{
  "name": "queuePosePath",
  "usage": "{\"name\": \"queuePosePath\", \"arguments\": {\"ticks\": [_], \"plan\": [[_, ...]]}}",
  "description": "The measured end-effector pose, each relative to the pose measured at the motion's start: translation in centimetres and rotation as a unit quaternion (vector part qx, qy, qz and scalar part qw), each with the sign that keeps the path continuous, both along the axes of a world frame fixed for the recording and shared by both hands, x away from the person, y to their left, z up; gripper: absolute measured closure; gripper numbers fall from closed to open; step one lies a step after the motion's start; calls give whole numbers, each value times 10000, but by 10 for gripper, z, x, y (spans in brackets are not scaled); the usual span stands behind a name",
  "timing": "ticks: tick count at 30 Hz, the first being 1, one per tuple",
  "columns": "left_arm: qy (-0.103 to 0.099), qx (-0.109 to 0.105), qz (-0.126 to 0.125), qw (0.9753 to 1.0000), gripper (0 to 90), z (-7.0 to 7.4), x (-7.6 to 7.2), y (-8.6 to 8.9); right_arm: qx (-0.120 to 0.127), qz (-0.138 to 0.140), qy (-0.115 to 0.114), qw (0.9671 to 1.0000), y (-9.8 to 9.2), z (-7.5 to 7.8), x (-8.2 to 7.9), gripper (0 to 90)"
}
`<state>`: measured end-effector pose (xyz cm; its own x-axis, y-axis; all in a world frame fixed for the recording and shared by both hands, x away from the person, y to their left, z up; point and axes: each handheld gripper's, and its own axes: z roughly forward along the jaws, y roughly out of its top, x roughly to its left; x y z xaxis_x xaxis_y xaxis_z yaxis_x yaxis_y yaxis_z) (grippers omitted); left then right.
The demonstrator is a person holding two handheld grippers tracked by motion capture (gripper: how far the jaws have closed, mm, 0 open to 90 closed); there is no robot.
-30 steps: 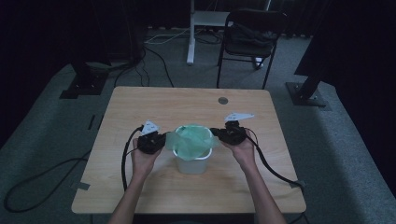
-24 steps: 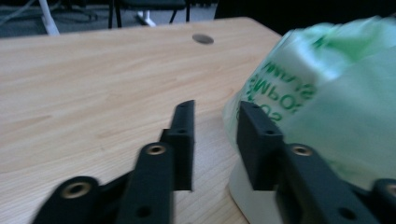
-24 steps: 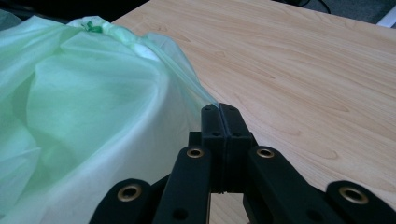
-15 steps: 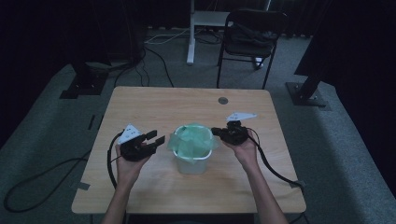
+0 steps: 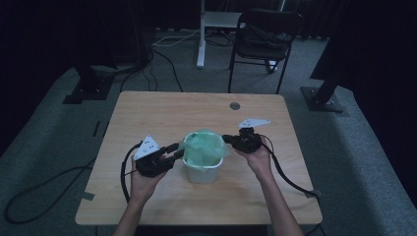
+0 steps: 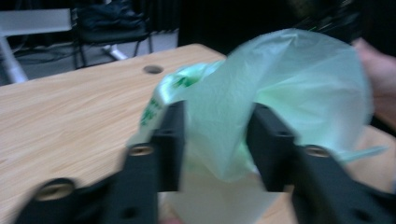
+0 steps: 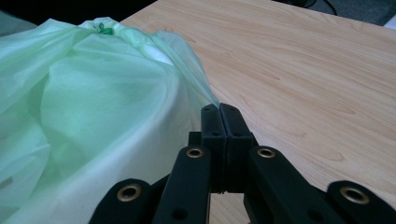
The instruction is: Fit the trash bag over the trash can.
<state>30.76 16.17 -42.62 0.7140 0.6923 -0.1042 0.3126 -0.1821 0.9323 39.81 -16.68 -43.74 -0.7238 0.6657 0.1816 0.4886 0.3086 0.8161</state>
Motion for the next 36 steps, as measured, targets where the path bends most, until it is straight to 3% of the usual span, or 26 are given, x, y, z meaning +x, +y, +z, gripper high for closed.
{"name": "queuePosePath", "arguments": {"ticks": [2,3,8,11,14,19,20,21,25,26,28,29,33,34,35,36], "plan": [[-59,11,80,9999,872,-1,-2,1,-43,-18,-31,10000,-1,1,0,897],[-101,14,87,9999,900,-1,-3,3,-81,-37,-45,10000,-2,2,0,898],[-115,-1,147,9998,900,-7,-12,15,-99,-122,15,9999,-6,1,0,899],[1,-65,233,9997,900,-16,-15,23,-131,-201,109,9997,-10,-4,0,900],[185,32,265,9995,900,-31,-16,26,-341,-297,228,9987,-12,-10,-1,900],[365,108,256,9989,900,-44,-16,25,-386,-365,325,9981,-15,-13,-2,897],[299,51,242,9992,900,-44,-18,26,-344,-305,308,9985,-17,-11,-5,773],[299,51,242,9992,900,-44,-18,26,-344,-305,308,9985,-17,-11,-5,773],[203,0,255,9995,900,-40,-19,27,-186,-264,21,9995,-22,4,-17,638],[185,-13,238,9995,900,-40,-19,27,-71,-196,-98,9997,-24,14,-25,622],[161,-17,237,9996,900,-39,-19,26,-20,-176,-159,9997,-25,18,-28,611],[155,-32,225,9996,900,-39,-19,26,134,-34,-220,9997,-25,26,-35,590],[145,-26,185,9997,900,-39,-20,24,396,142,-226,9989,-24,32,-43,582],[133,18,160,9998,900,-39,-19,21,527,251,-227,9980,-23,34,-47,574],[136,24,147,9998,900,-39,-19,20,868,505,-211,9947,-20,38,-56,558],[140,23,132,9998,900,-39,-19,19,868,505,-211,9947,-20,38,-56,558]]}}
